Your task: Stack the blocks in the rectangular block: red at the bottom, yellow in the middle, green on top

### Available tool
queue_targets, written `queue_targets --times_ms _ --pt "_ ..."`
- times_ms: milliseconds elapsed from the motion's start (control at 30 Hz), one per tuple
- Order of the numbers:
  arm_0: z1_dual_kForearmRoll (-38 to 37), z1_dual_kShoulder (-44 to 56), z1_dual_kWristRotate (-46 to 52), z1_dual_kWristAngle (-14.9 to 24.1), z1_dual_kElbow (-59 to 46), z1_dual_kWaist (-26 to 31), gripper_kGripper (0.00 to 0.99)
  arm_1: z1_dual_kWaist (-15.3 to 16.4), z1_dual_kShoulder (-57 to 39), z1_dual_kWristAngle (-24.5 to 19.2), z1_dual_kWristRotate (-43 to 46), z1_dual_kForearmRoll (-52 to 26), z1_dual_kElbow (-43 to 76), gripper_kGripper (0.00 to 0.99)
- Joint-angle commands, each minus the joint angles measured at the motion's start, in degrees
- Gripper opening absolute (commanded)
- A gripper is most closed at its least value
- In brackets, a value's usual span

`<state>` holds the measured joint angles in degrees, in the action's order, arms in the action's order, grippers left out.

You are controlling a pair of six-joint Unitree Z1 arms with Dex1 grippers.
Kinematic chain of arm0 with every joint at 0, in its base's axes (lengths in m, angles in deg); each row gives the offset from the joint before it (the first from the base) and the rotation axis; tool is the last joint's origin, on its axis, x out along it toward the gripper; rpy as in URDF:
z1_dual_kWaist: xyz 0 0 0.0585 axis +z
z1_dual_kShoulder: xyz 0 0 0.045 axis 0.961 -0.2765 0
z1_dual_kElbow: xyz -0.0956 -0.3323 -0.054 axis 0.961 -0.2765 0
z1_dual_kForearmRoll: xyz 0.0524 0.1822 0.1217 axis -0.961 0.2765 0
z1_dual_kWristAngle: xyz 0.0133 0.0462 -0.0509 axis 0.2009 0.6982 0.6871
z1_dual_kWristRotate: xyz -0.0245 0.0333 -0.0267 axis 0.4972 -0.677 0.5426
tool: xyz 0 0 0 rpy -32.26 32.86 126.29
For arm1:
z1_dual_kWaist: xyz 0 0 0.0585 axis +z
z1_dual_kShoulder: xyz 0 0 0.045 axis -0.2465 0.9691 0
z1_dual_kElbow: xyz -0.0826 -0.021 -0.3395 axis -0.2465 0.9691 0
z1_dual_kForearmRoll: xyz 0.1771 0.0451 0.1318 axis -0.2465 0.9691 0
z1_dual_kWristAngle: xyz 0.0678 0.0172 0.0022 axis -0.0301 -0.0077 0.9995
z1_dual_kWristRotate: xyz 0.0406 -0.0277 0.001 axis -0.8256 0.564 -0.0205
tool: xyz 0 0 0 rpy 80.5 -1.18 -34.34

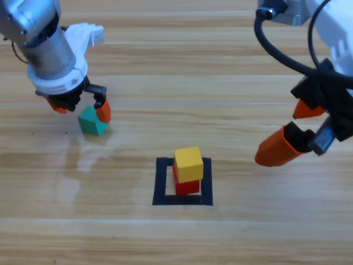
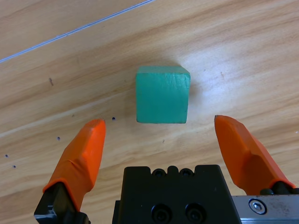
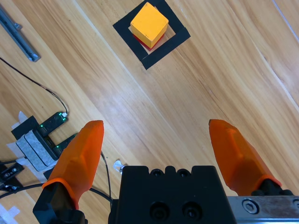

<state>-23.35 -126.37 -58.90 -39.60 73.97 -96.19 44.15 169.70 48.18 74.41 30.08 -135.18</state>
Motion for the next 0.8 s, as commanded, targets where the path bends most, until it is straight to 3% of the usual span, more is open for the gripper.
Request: queue_targets --times_ms 33,800 --pt "-3.2 -2.8 0.5 0.4 -2.4 0.4 0.986 -2.1 -6.9 1.0 -0.3 -1.0 2.6 0.990" --pt "-8.3 -6.7 0.7 2.1 -3.5 -1.1 0.925 -2.5 -7.8 1.6 -0.3 -1.2 3.4 0.990"
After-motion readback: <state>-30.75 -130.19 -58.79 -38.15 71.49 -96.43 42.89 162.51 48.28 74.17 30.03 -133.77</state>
